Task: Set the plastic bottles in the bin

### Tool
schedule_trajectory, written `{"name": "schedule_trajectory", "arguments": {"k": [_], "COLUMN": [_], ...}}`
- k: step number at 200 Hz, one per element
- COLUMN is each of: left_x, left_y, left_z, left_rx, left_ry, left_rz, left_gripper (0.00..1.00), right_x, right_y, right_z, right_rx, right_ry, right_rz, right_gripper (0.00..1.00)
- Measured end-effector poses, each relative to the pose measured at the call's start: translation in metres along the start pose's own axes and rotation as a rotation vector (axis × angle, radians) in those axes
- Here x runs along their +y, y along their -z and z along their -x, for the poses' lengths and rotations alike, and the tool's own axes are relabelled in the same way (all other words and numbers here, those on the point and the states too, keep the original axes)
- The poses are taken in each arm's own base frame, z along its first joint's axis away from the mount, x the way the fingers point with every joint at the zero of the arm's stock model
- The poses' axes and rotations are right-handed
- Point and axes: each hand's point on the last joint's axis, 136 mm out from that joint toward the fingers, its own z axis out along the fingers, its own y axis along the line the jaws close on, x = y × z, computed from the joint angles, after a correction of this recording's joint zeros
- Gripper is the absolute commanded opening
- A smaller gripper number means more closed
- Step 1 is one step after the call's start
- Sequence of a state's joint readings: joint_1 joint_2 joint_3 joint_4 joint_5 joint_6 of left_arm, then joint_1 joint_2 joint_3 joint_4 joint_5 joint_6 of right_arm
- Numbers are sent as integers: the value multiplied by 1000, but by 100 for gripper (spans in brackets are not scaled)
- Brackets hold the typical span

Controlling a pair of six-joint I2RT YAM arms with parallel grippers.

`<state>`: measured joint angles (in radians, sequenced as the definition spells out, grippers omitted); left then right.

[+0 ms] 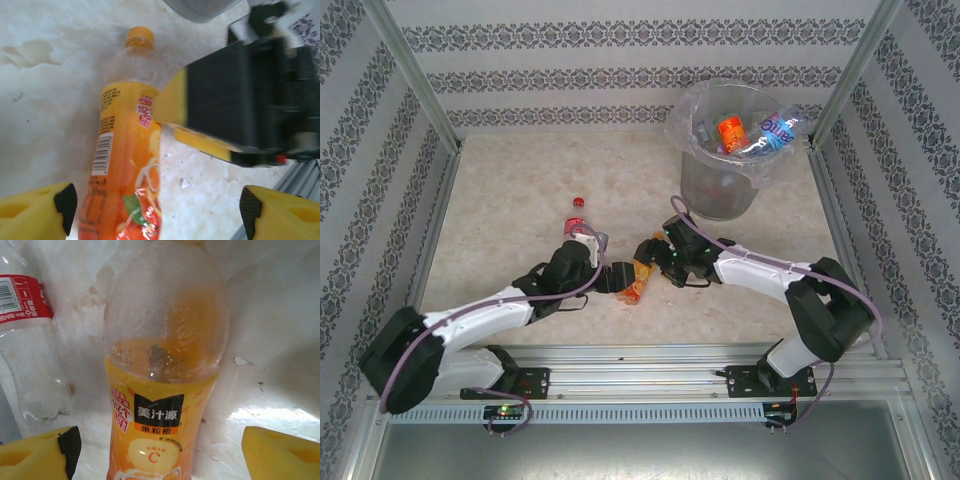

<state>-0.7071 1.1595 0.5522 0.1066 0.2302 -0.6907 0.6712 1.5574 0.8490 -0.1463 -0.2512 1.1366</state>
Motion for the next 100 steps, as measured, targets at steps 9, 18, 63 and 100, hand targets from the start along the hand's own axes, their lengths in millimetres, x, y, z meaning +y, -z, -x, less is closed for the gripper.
{"name": "schedule_trajectory", "arguments": {"k": [9,18,63,100], "left_x": [-4,-9,-16,-13], "left_y": [10,21,58,69], "left_z": [3,6,12,15], "left_rx": [3,3,36,45], "left_ry": [-32,-68,-190,-228], "left_rz": [4,5,55,100], "left_gripper": [100,100,100,100], "right_x": [2,1,-3,-2], "right_y": [-4,-7,-22,-31], "right_z": [-1,-1,1,4], "right_rx": [6,10,28,34], "right_ry": [9,13,15,29], "right_rz": [-4,-10,-45,-58], "right_gripper": [81,80,74,65]}}
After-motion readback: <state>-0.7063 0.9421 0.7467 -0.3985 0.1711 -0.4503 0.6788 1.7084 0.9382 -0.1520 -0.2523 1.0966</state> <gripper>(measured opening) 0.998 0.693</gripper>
